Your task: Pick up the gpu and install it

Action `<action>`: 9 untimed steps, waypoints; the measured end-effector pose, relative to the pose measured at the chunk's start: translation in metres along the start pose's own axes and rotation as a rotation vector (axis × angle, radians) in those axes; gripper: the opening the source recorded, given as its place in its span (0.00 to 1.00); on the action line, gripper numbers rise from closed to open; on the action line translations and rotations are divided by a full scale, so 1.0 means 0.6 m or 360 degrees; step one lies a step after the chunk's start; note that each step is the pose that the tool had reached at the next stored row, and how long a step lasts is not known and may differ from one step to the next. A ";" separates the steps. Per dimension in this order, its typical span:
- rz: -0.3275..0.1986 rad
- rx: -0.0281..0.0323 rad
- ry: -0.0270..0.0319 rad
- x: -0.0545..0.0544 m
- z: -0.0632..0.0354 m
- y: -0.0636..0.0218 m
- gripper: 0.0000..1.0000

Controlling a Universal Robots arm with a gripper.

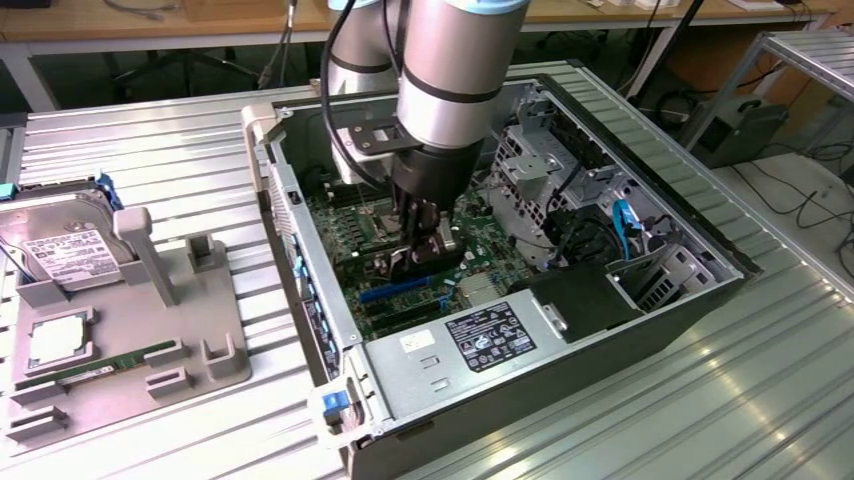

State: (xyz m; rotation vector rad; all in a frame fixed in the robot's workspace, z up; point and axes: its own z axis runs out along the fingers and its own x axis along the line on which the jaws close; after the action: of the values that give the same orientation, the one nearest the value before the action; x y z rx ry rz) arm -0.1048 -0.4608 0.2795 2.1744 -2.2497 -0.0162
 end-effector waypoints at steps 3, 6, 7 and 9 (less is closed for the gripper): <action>0.0000 0.00000 0.00000 0.000 0.005 0.000 0.26; 0.0000 -0.00002 -0.00003 0.000 0.007 0.000 0.26; 0.0000 0.00000 -0.00022 0.000 0.007 0.000 0.26; -0.0001 -0.00003 -0.00101 0.002 0.008 0.000 0.26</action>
State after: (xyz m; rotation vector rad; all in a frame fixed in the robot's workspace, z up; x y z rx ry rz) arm -0.1048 -0.4618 0.2748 2.1778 -2.2526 -0.0233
